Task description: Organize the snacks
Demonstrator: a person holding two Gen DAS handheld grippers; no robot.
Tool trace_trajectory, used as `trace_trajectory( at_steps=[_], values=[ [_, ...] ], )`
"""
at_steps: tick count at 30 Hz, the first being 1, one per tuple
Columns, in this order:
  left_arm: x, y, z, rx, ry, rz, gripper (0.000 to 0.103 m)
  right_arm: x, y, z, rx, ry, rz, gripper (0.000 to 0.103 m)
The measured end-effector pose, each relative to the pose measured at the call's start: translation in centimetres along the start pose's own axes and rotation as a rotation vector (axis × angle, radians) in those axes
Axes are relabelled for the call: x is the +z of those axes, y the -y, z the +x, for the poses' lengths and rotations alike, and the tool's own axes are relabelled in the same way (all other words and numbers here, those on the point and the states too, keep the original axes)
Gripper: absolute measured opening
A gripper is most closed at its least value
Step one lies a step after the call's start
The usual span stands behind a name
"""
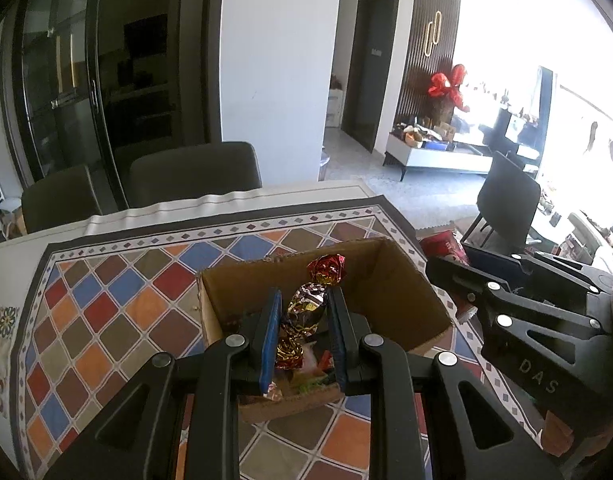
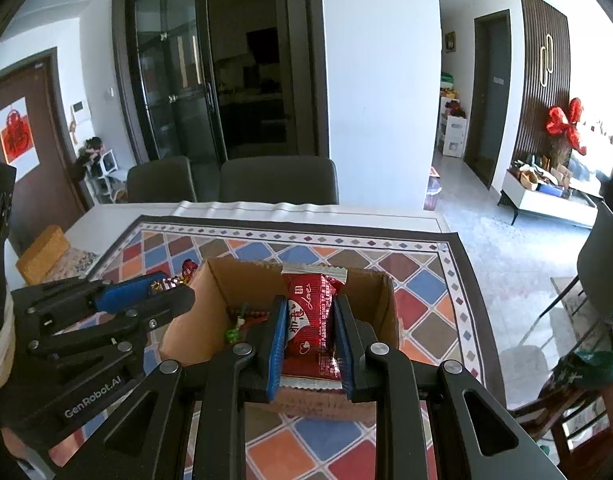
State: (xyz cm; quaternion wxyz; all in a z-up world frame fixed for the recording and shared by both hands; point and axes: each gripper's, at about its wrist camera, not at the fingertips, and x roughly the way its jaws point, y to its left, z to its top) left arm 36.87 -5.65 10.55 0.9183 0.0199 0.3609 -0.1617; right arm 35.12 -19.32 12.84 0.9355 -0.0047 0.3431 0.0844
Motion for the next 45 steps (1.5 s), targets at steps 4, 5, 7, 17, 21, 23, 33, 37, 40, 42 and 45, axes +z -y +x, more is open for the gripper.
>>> trace_trajectory(
  at_steps=[4,5,7,17,21,23,33,37,40,42,45],
  values=[
    [0.8,0.0,1.1,0.006,-0.02,-0.002,0.024,0.8,0.1,1.4,0.012,-0.034,0.005,0.024],
    [1.0,-0.1,1.5,0.008,-0.029,-0.004,0.024,1.0,0.2,1.9,0.01,-0.044,0.003,0.024],
    [1.3,-0.1,2.1,0.011,-0.045,-0.009,0.024,1.3,0.5,2.8,0.012,-0.07,0.006,0.024],
    [1.3,-0.3,4.3,0.058,-0.11,-0.007,0.035,1.0,2.1,6.1,0.0,-0.183,0.055,0.032],
    [0.6,-0.2,3.7,0.058,-0.112,-0.013,0.036,0.6,2.3,5.6,-0.023,-0.174,0.058,0.039],
    [0.3,-0.1,3.3,0.061,-0.11,-0.018,0.039,0.4,2.3,5.3,-0.013,-0.17,0.063,0.039],
    [-2.2,0.2,-1.3,0.104,-0.032,-0.041,0.054,-1.2,1.8,1.0,-0.047,-0.085,0.071,0.056],
    [-3.3,0.3,-4.0,0.138,0.037,-0.048,0.064,-2.3,1.3,-1.6,-0.086,-0.019,0.063,0.063],
    [-4.4,0.6,-6.1,0.15,0.088,-0.058,0.069,-3.2,0.8,-3.5,-0.111,0.036,0.051,0.068],
    [-5.0,0.8,-7.2,0.151,0.116,-0.066,0.073,-3.8,0.5,-4.6,-0.125,0.067,0.047,0.07],
    [-6.3,1.1,-9.0,0.174,0.171,-0.066,0.081,-4.6,0.1,-6.0,-0.121,0.098,0.045,0.075]
  ],
)
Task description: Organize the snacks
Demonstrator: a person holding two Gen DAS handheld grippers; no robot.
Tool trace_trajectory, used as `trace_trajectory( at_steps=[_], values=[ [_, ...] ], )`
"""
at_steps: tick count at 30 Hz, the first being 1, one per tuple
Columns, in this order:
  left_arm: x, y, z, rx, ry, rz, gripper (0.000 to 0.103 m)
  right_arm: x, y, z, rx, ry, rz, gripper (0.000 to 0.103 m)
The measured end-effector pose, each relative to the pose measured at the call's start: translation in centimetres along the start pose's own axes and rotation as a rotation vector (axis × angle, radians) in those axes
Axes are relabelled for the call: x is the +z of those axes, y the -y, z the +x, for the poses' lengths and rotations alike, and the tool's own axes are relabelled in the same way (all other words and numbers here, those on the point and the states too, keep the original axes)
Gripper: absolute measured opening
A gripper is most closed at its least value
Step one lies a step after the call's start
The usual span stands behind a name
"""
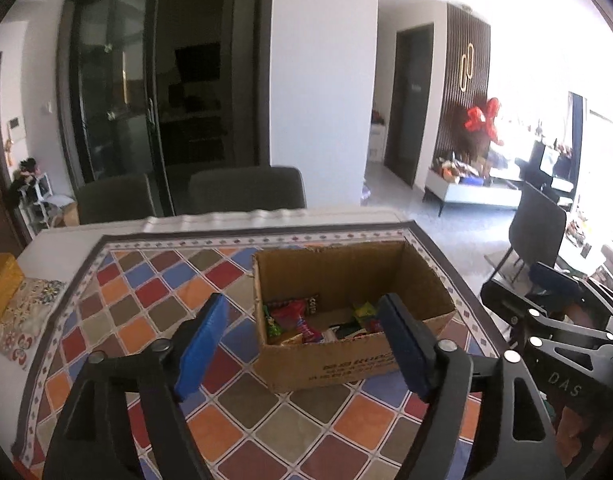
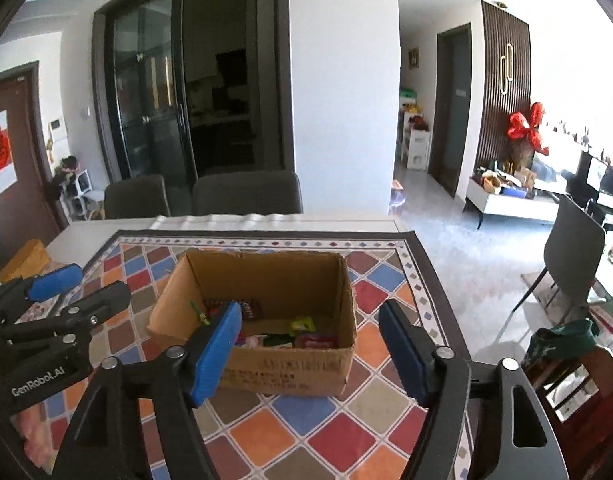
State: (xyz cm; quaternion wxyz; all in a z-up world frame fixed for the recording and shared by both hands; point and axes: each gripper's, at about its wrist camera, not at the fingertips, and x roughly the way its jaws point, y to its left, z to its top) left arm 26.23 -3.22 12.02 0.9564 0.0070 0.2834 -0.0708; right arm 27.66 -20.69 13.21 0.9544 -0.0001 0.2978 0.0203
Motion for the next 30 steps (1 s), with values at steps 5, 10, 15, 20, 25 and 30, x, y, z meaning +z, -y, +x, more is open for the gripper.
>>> trace_trajectory(
  at_steps=[5,10,15,20,25,30],
  values=[
    [-1.9,0.0,-2.7,0.012,0.052,-0.002,0.088,-1.8,0.0,-2.5,-0.006,0.041,-0.013,0.08],
    [-4.0,0.1,-4.7,-0.01,0.07,-0.01,0.095,-3.7,0.0,-4.9,-0.011,0.066,-0.007,0.084],
    [-5.6,0.2,-6.7,-0.002,0.099,-0.011,0.101,-5.4,-0.1,-7.4,-0.045,0.106,-0.009,0.088],
    [-6.6,0.6,-8.9,0.022,0.132,0.006,0.103,-6.7,-0.2,-9.5,-0.05,0.139,-0.026,0.091],
    [-7.7,1.0,-10.7,0.057,0.154,0.033,0.103,-8.0,0.1,-11.3,-0.032,0.148,-0.001,0.091],
    [-8.5,1.3,-11.8,0.059,0.169,0.037,0.103,-8.9,0.3,-12.6,-0.046,0.17,-0.007,0.091]
  ],
)
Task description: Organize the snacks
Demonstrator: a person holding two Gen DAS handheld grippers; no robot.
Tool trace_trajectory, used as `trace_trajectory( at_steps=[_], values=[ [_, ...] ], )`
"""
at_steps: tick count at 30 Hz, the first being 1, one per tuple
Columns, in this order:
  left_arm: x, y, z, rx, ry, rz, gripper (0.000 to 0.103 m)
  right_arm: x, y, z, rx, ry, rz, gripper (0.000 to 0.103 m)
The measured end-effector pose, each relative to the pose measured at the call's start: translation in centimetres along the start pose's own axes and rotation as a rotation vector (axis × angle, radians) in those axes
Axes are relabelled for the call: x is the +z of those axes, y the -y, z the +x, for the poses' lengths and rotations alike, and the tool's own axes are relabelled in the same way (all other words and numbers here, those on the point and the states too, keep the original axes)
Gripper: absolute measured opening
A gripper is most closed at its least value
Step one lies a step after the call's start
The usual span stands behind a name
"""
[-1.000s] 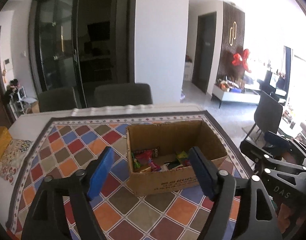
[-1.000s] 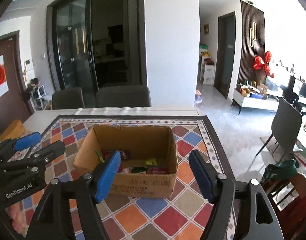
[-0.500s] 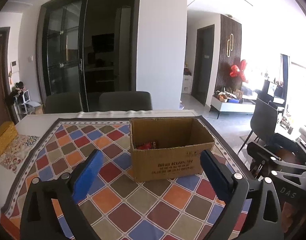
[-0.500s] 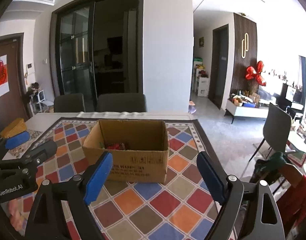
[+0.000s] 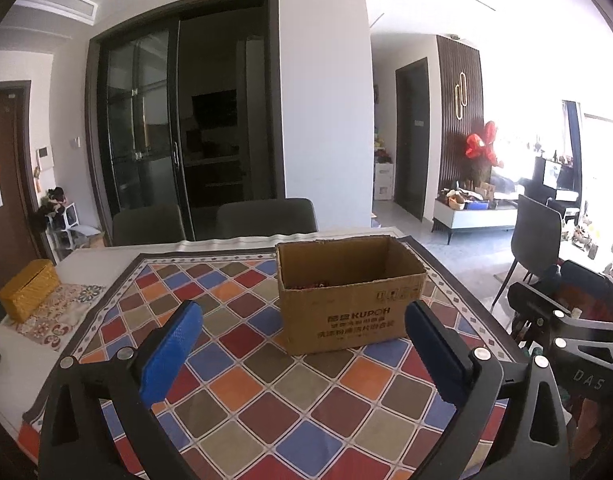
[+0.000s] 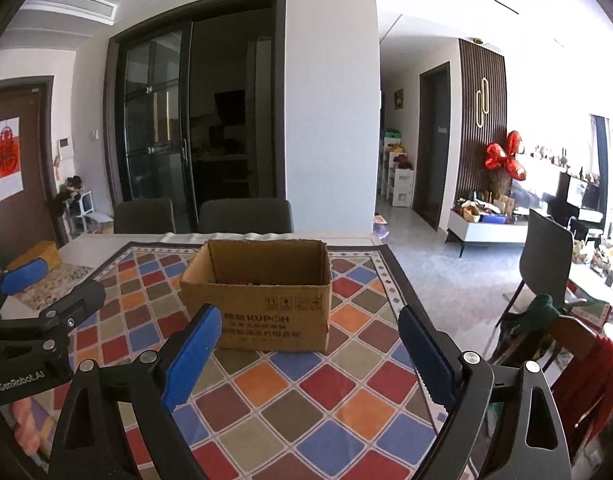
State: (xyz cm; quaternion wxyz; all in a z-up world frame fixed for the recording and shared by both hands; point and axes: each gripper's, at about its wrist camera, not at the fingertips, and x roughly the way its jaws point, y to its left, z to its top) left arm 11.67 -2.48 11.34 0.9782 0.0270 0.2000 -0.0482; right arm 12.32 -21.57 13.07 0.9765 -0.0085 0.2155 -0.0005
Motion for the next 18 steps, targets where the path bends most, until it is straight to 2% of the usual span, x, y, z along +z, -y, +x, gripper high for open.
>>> trace_trajectory(
  at_steps=[10,18],
  values=[
    [-0.7,0.3,-2.1,0.004,0.053,0.002,0.103,-1.0,-0.1,-1.5,0.017,0.011,0.011,0.091],
    [-0.8,0.2,-2.6,0.015,0.062,0.006,0.103,-1.3,-0.1,-2.2,0.018,0.027,0.01,0.091]
  ],
)
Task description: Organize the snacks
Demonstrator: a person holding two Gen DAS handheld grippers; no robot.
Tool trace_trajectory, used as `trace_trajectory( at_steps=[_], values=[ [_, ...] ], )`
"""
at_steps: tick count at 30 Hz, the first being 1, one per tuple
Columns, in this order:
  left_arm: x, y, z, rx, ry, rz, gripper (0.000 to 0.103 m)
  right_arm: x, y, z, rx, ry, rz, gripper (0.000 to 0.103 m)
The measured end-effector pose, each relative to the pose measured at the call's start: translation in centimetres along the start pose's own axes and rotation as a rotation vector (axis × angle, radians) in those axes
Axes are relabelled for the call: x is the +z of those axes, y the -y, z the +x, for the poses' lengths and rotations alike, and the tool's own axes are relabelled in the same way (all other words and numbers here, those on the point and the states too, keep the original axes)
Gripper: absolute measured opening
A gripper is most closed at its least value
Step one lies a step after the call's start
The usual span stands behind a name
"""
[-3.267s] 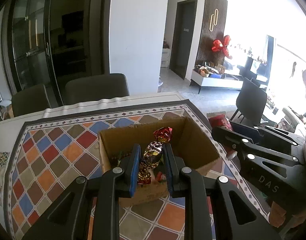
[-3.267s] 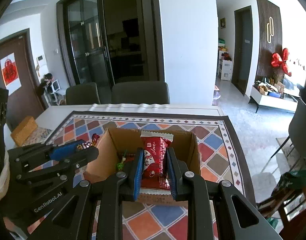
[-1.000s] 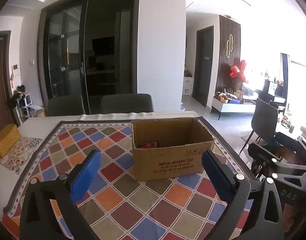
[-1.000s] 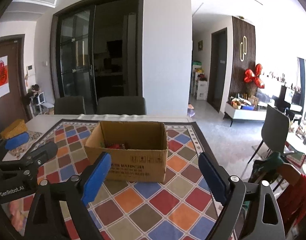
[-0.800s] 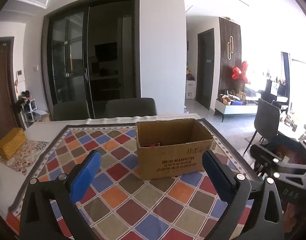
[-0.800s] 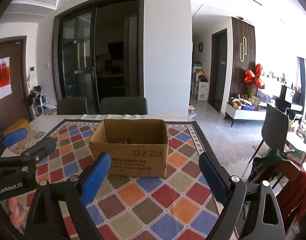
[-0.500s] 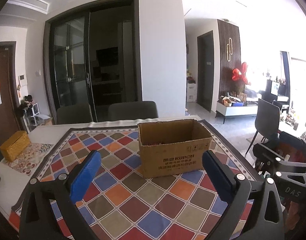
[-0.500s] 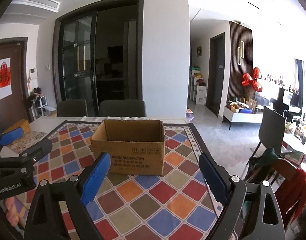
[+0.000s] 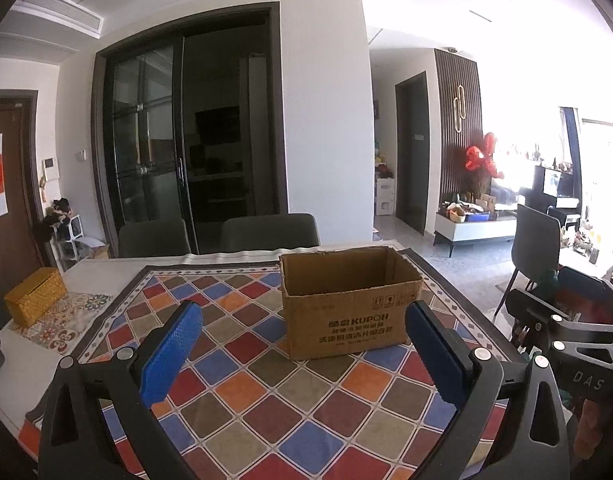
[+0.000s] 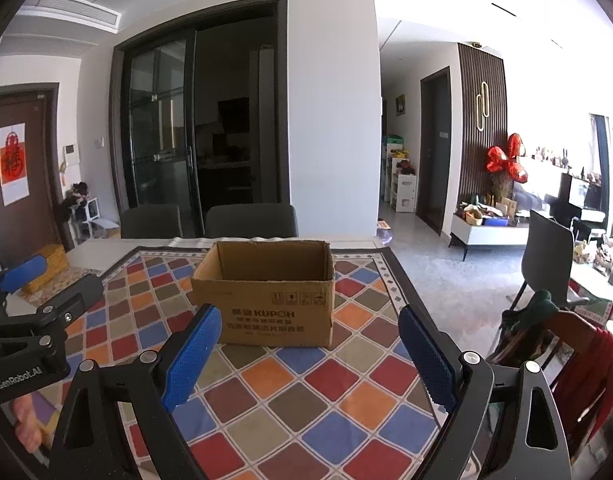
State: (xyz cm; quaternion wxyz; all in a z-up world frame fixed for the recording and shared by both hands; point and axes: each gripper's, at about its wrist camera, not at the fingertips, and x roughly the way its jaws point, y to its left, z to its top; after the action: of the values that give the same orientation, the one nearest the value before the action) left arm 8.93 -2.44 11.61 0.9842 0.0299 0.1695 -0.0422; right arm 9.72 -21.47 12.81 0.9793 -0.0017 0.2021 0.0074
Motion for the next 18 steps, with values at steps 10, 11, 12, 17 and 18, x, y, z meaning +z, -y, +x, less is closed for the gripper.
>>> trace_trajectory(
  at_steps=[10,11,12,17,18],
  values=[
    [0.22,0.18,-0.18,-0.001,0.001,-0.003,0.103,0.1,0.01,-0.54,0.004,0.003,-0.002,0.091],
    [0.29,0.17,-0.25,-0.002,0.002,-0.004,0.103,0.11,0.07,-0.6,0.004,0.003,-0.001,0.091],
    [0.34,0.23,-0.27,-0.002,0.0,-0.002,0.103,0.09,0.0,-0.53,0.004,0.004,0.001,0.091],
    [0.39,0.14,-0.61,0.003,0.006,-0.001,0.103,0.08,0.06,-0.55,0.005,0.003,-0.001,0.091],
    [0.41,0.14,-0.62,0.004,0.005,-0.001,0.103,0.05,0.02,-0.51,0.005,0.003,0.0,0.091]
  ],
)
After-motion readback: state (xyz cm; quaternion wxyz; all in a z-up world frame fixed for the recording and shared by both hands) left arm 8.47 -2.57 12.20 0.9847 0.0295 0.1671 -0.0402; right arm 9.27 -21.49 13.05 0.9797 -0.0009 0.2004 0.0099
